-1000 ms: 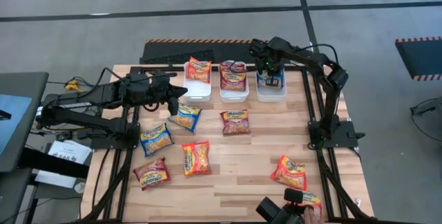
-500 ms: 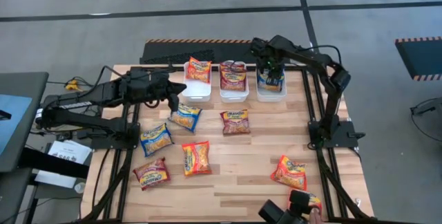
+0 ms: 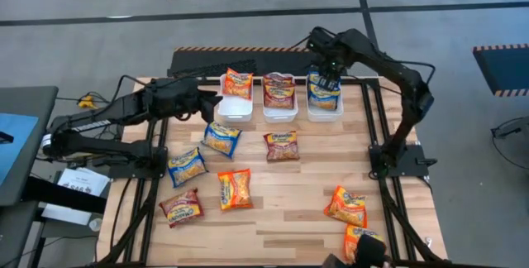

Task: Sort Maruchan noodles
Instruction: Put the orange noodle pack into the left white bin

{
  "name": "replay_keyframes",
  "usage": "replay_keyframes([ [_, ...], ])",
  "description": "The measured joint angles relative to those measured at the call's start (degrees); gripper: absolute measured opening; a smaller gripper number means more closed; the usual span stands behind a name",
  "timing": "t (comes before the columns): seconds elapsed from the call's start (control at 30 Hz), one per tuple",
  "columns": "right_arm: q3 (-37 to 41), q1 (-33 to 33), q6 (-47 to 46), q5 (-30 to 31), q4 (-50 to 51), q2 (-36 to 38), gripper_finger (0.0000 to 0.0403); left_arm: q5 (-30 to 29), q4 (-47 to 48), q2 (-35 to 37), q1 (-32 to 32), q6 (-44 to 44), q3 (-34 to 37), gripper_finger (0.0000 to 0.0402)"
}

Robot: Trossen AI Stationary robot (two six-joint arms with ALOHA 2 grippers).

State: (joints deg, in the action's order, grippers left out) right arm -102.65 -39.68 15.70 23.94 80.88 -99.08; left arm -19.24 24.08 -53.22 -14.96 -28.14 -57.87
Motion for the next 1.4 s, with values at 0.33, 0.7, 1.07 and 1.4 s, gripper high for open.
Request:
replay_keyframes([
  [0.33,-0.2,4.1,-7.7,-1.6,0.4,6.3,0.0187,10.6,0.0,1.5,-2.1,-11.2,-0.3,0.0149],
  [0.7,-0.2,10.3,-20.7,-18.2,5.8,8.8,0.0187,22.0,9.0,1.6,6.4,-33.3,9.0,0.0149],
  [1.07,-0.2,21.4,-31.3,-19.7,6.5,8.8,0.0187,22.8,0.6,1.6,17.1,-48.2,22.1,0.0149],
  [1.4,-0.2,31.0,-41.5,-19.6,6.4,8.8,0.0187,12.9,-4.8,1.6,26.8,-56.3,27.8,0.0149],
])
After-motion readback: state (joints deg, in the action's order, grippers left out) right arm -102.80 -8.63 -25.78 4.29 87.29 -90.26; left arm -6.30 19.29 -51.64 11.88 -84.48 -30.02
